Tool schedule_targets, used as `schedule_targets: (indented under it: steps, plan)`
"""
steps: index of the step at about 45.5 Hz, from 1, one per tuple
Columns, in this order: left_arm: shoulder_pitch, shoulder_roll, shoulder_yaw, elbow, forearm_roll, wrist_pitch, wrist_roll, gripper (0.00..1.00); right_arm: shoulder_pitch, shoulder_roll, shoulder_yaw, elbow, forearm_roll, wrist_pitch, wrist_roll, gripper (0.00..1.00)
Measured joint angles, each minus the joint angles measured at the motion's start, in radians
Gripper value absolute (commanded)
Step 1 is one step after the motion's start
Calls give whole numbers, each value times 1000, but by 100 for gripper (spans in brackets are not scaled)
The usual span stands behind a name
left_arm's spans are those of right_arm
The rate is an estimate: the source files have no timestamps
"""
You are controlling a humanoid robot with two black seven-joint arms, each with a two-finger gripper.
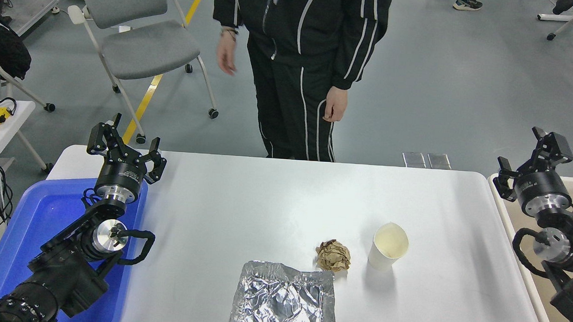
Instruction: Dispose of the paper cup in the dustbin
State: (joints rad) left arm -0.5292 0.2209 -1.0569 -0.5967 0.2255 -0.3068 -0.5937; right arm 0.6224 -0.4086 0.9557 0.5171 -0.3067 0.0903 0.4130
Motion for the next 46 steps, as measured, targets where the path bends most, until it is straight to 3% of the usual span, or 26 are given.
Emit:
schedule_targets:
  steps: [46]
  plan:
    - [0, 0, 0, 0, 0, 0, 0, 100, 62, -11, -62, -37, -3, -5, 12, 99]
